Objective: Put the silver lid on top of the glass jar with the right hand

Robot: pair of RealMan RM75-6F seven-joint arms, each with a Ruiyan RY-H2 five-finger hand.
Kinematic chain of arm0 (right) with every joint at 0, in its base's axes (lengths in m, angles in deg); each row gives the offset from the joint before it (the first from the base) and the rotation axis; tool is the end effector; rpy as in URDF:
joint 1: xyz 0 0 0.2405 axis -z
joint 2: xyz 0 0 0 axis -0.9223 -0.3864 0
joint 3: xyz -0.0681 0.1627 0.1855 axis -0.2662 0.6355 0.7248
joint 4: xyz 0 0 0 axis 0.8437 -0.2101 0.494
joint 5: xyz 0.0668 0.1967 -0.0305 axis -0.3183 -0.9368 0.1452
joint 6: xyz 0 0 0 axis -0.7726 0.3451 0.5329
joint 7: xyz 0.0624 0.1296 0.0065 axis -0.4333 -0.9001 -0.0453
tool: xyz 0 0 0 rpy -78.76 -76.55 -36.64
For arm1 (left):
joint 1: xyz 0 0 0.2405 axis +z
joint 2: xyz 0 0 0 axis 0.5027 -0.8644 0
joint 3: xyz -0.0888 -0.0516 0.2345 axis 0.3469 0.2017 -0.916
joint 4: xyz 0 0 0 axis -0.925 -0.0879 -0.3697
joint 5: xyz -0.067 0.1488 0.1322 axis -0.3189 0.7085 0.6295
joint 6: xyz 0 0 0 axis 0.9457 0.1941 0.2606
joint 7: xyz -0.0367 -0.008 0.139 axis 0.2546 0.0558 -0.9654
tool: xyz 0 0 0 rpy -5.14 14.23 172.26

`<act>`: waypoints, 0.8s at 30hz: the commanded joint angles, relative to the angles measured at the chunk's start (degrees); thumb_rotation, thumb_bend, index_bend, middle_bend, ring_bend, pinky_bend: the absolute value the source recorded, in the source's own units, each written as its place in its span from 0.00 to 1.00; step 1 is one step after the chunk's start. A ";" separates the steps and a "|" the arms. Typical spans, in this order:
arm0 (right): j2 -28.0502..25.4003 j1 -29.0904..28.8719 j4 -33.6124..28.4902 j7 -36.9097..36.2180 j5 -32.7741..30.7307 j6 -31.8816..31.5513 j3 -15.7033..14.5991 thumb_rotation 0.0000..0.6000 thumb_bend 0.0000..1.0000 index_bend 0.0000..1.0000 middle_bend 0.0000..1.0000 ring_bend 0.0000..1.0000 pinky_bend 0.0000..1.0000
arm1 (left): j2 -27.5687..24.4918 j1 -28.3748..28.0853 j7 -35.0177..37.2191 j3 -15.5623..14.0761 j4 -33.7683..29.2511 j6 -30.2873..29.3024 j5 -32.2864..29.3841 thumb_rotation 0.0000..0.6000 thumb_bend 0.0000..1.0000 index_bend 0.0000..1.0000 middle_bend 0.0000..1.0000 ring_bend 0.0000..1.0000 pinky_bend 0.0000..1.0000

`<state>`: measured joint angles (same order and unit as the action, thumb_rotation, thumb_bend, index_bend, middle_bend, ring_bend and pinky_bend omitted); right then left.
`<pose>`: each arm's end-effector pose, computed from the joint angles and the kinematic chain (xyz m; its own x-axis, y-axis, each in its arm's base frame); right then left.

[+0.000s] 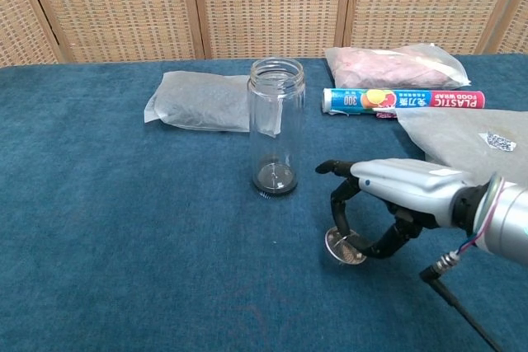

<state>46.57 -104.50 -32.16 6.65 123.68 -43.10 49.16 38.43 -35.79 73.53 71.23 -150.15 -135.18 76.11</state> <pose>-0.1420 -0.2607 -0.0491 0.3867 -0.4654 0.7961 -0.8981 -0.3863 0.2104 -0.3081 0.1896 0.1748 0.3755 -0.0369 0.9261 0.9266 -0.0063 -0.3760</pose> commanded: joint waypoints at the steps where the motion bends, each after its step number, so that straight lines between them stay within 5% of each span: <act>1: -4.23 0.84 -2.20 -0.43 2.07 -1.65 -0.09 1.00 0.66 0.61 0.00 0.00 0.00 | -0.07 -0.02 0.26 0.04 0.01 0.11 -0.17 1.00 0.00 0.00 0.00 0.00 0.00; 10: -16.03 3.02 -3.98 -5.85 5.36 -3.78 0.81 1.00 0.67 0.62 0.00 0.00 0.00 | -0.38 0.28 0.58 -0.07 -0.42 -0.67 0.37 1.00 0.00 0.00 0.00 0.00 0.00; 24: -27.89 0.32 -5.32 -13.18 2.66 -3.58 11.18 1.00 0.67 0.63 0.00 0.00 0.00 | -0.14 0.17 0.03 0.07 -0.41 -0.41 -0.16 1.00 0.00 0.00 0.00 0.00 0.00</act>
<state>19.65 -103.37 -36.93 -6.17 127.15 -46.90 59.06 38.29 -35.63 73.56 71.30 -150.56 -135.59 75.95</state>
